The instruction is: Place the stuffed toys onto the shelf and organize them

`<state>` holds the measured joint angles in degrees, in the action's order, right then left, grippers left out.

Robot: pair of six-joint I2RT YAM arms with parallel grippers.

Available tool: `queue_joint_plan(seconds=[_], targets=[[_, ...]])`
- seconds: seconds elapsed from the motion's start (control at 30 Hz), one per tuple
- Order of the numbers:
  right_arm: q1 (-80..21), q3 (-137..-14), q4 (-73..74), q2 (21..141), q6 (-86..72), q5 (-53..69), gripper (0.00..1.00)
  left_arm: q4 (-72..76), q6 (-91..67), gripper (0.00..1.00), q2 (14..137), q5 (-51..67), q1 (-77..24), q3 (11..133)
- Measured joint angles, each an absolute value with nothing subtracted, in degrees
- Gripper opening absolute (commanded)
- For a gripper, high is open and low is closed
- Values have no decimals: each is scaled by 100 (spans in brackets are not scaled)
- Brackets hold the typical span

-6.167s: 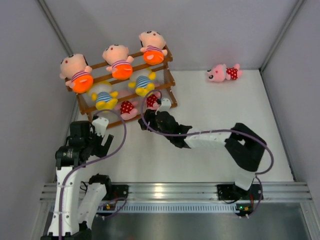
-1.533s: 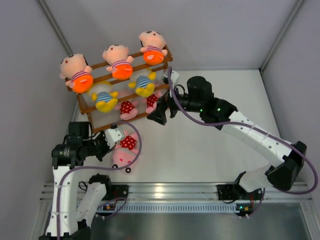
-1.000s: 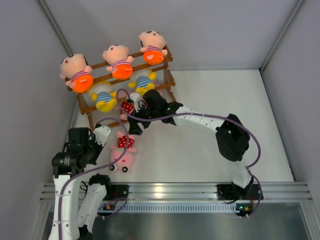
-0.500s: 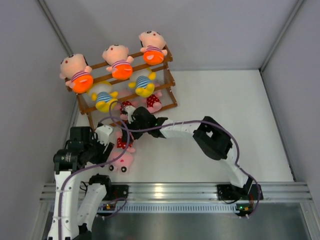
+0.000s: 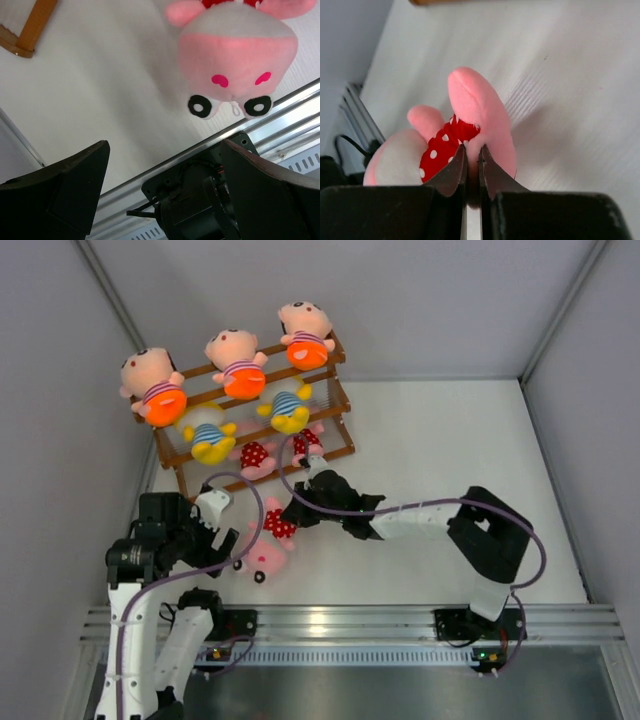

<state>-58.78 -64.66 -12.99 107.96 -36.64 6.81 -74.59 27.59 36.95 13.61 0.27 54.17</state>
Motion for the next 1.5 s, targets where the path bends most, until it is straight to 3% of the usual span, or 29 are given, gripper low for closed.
queue_joint_plan(seconds=[0.23,0.4,0.7,0.73,0.77,0.83,0.87,0.9,0.93,0.97,1.07,1.1,1.27,1.4,1.5], targets=[[-6230,-5548,-2318,9214,-5116,-1153,0,-7461,3000,98,3881,1826,27,5975],[-6626,-5590,-2615,9205,-5607,-2211,0,-7474,3061,98,4069,2165,27,6425],[-6753,-5961,-2842,9327,-5673,-2648,0,-7393,3081,97,4180,2475,27,6552],[-6766,-5968,-2880,9327,-5664,-2655,0,-7376,3076,92,4211,2499,27,6552],[-6772,-5968,-2919,9327,-5653,-2659,0,-7345,3063,70,4241,2512,27,6552],[-6772,-5968,-3009,9327,-5607,-2646,0,-7262,3009,48,4294,2504,27,6552],[-6775,-5968,-3070,9327,-5572,-2602,0,-7177,3028,7,4307,2486,27,6552],[-6775,-5966,-3127,9325,-5542,-2556,1,-7087,3046,0,4316,2458,27,6549],[-6775,-5951,-3221,9319,-5468,-2471,5,-6984,3096,0,4318,2410,32,6536],[-6775,-5870,-3385,9290,-5339,-2318,22,-6899,3166,0,4316,2359,34,6514],[-6764,-5398,-3632,9000,-4965,-1774,53,-6733,3509,0,4313,2296,40,6357],[-6720,-5140,-3673,8805,-4783,-1448,68,-6705,3675,0,4313,2342,47,6287],[-5953,-4477,-2742,7636,-3496,489,89,-6871,4836,0,4421,3120,45,6169],[-5098,-5212,-915,7057,-1605,1448,91,-7249,5922,0,4624,3699,38,6169],[-5013,-6093,285,7046,-137,1977,91,-7487,6641,0,4821,3948,38,6171]])
